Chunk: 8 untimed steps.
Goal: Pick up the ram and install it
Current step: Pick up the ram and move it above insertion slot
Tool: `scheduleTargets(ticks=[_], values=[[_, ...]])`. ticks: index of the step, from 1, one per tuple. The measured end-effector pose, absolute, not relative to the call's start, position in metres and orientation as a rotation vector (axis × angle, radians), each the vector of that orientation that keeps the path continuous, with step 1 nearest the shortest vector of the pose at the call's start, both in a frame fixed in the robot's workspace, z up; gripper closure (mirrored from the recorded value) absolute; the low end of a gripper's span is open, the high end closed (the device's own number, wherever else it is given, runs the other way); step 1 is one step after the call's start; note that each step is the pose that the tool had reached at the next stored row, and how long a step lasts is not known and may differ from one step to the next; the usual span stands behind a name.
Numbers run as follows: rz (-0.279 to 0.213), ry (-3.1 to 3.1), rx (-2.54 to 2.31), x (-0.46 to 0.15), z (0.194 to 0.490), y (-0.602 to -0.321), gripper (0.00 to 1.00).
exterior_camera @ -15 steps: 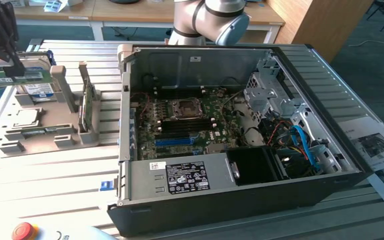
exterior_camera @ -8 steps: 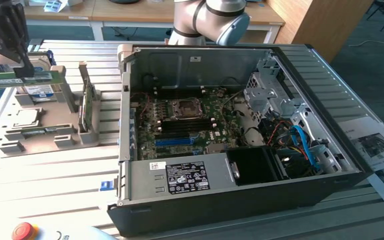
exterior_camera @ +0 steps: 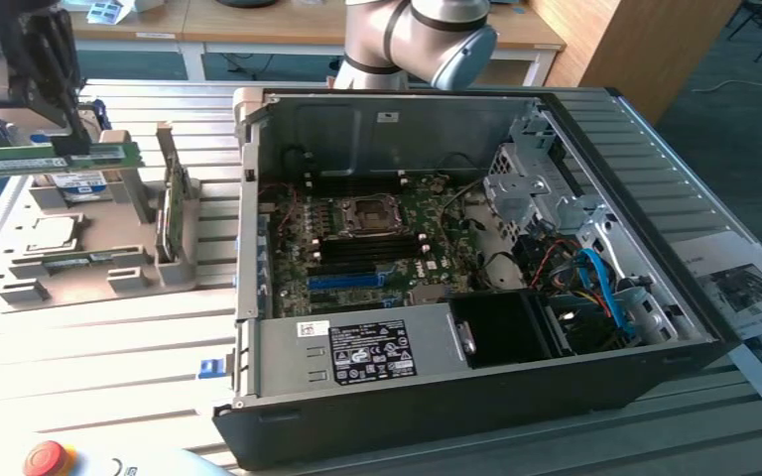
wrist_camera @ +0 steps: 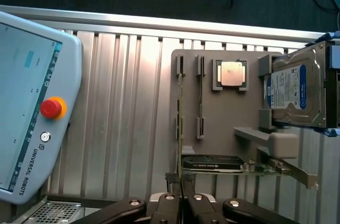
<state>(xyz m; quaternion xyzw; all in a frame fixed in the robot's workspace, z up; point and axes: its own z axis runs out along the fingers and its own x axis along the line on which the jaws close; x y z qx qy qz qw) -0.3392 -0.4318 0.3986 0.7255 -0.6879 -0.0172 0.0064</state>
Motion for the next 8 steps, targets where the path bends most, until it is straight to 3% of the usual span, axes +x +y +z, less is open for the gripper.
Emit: scheduleTargets(ticks=[8], values=[[-0.054,-2.152,2.27,-0.321,0.399,-0.435,0.88]])
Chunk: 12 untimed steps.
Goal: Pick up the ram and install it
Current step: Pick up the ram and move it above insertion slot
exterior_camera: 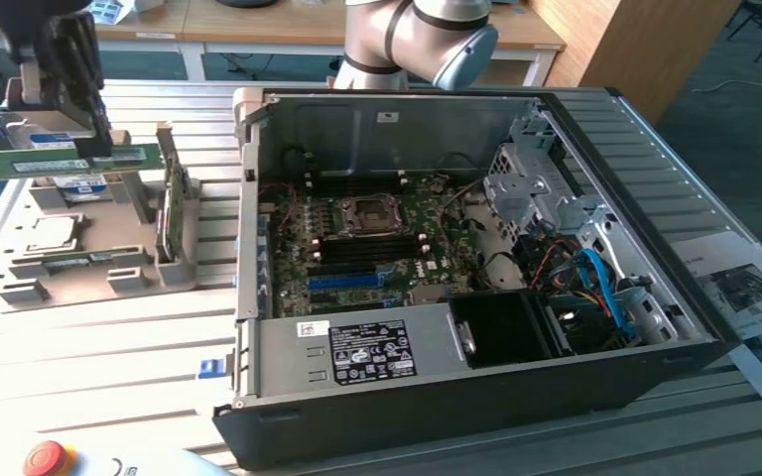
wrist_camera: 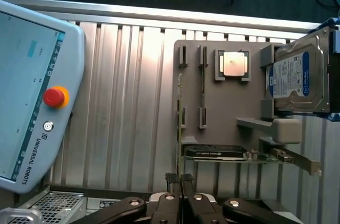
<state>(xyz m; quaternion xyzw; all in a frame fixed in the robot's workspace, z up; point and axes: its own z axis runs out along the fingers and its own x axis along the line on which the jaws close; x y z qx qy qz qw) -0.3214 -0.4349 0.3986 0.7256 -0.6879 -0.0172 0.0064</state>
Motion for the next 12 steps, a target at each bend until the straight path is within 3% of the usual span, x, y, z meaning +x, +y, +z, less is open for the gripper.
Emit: scheduleTargets(ticks=[12], values=[[-0.054,-2.152,2.27,-0.293,0.399,-0.44,0.88]])
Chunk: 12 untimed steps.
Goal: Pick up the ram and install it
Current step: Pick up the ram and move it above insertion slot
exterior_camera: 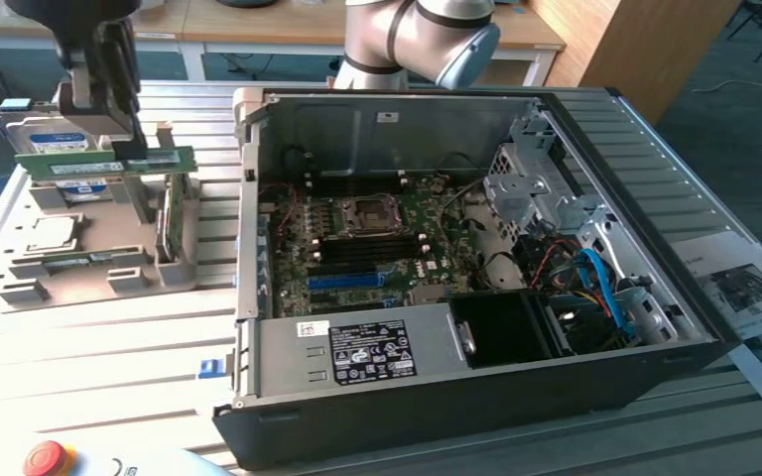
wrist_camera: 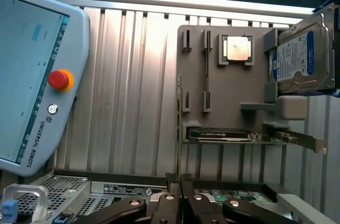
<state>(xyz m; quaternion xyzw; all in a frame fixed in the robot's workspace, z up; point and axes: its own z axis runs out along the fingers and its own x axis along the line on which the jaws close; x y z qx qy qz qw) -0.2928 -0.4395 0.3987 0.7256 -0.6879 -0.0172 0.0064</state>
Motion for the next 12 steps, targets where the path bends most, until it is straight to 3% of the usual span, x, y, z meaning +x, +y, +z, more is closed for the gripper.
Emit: scheduleTargets(ticks=[12], values=[[-0.054,-2.152,2.27,-0.264,0.399,-0.444,0.88]])
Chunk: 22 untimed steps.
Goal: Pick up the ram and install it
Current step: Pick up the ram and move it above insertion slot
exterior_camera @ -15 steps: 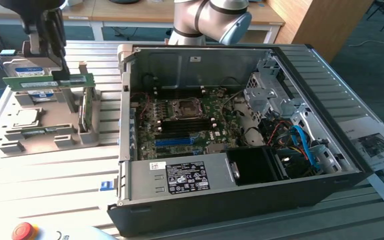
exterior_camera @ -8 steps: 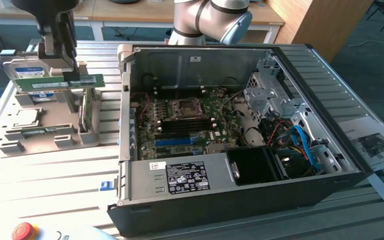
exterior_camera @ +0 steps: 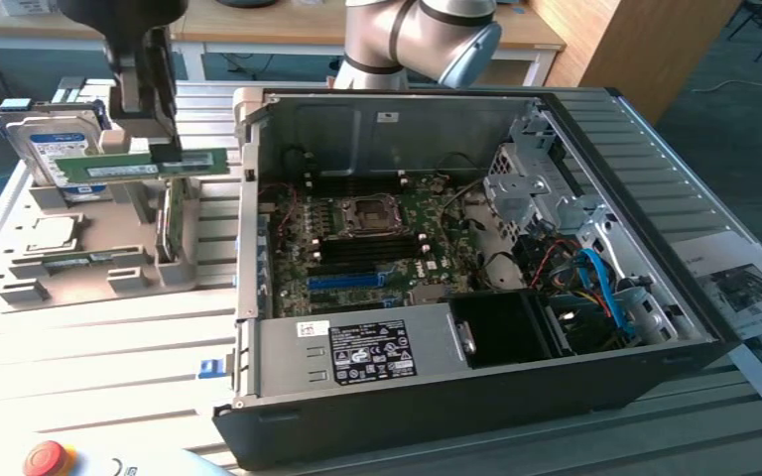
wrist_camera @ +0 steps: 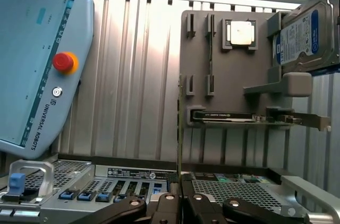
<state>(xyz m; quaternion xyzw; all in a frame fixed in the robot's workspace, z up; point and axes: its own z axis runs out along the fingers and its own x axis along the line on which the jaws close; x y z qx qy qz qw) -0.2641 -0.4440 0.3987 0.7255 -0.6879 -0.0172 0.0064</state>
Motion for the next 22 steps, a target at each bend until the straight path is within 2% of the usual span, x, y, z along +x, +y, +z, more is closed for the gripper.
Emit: scheduleTargets(ticks=[19,22], values=[[-0.054,-2.152,2.27,-0.214,0.399,-0.451,0.88],[-0.054,-2.152,2.27,-0.185,0.399,-0.454,0.88]])
